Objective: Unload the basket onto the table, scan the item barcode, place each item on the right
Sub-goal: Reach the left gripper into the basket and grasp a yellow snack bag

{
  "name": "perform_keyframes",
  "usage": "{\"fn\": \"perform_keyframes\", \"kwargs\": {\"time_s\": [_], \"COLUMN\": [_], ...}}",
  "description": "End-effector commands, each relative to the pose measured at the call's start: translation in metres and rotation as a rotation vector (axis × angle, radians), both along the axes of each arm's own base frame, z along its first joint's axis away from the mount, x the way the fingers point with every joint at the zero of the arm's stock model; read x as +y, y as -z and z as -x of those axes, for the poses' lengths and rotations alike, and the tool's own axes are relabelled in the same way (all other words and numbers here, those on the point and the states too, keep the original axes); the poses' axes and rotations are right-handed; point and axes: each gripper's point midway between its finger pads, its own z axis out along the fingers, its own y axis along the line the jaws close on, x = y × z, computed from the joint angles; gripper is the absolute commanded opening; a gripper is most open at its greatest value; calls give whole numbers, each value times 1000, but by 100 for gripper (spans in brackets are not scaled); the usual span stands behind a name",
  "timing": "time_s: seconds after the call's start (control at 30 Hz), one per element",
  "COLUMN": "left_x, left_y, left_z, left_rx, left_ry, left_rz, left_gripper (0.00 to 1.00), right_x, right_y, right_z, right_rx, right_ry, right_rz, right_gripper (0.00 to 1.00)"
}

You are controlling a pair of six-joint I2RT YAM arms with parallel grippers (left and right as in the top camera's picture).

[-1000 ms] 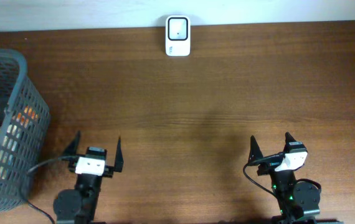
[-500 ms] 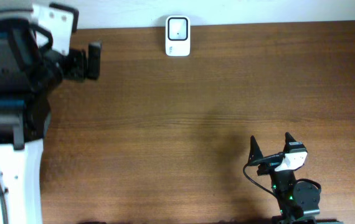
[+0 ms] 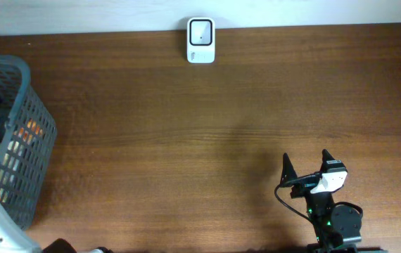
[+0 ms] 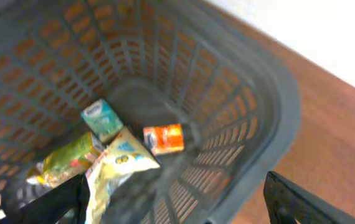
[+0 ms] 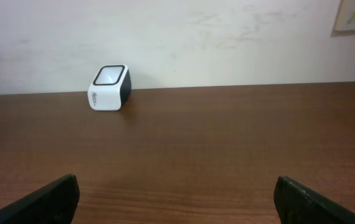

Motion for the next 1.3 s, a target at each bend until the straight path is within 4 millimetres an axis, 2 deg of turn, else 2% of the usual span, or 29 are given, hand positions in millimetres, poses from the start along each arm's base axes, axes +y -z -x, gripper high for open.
{"fn": "perform_keyframes", "kwargs": {"time_s": [0.0, 0.07, 0.2, 0.27, 0.3, 0.4, 0.43, 0.53, 0.6, 0.63, 0.67, 0.7, 0.73, 0.8, 0.87, 0.97, 1.03, 1.07, 1.2, 1.27], "left_x": [12, 29, 66, 71, 73, 83, 84, 85, 82, 78, 74, 72, 72, 73, 73, 80, 90, 89, 85, 89], "left_y": [44, 79, 127, 149, 167, 201, 210, 252, 268, 280, 289, 293, 294, 293, 293, 265, 224, 210, 184, 152], "left_z": [2, 8, 21, 22, 24, 32, 34, 35, 39, 43, 47, 49, 50, 49, 48, 31, 16, 8, -4, -17], "left_rx": [126, 214, 324, 380, 413, 446, 457, 496, 508, 521, 531, 539, 539, 535, 526, 453, 399, 362, 286, 202], "left_ry": [-65, -160, -289, -301, -308, -324, -310, -187, -180, -178, -177, -176, -176, -177, -191, -223, -221, -202, -214, -235], "left_rz": [95, 176, 241, 253, 259, 241, 237, 184, 188, 199, 206, 212, 213, 210, 213, 235, 212, 226, 272, 271], "left_gripper": [86, 86, 85, 85, 89, 96, 97, 97, 93, 87, 77, 61, 28, 18, 0, 0, 0, 0, 0, 0], "right_x": [1, 1, 1, 1, 1, 1, 1, 1, 1, 1, 1, 1, 1, 1, 1, 1, 1, 1, 1, 1], "right_y": [3, 3, 3, 3, 3, 3, 3, 3, 3, 3, 3, 3, 3, 3, 3, 3, 3, 3, 3, 3], "right_z": [0, 0, 0, 0, 0, 0, 0, 0, 0, 0, 0, 0, 0, 0, 0, 0, 0, 0, 0, 0], "right_rx": [4, 4, 4, 4, 4, 4, 4, 4, 4, 4, 4, 4, 4, 4, 4, 4, 4, 4, 4, 4], "right_ry": [-4, -3, -3, -3, -3, -3, -3, -3, -3, -3, -3, -3, -3, -3, -3, -3, -3, -3, -3, -3], "right_rz": [5, 5, 5, 5, 5, 5, 5, 5, 5, 5, 5, 5, 5, 5, 5, 5, 5, 5, 5, 5], "right_gripper": [99, 99, 99, 99, 99, 99, 99, 99, 99, 99, 99, 99, 99, 99, 99, 99, 99, 99, 99, 99]}}
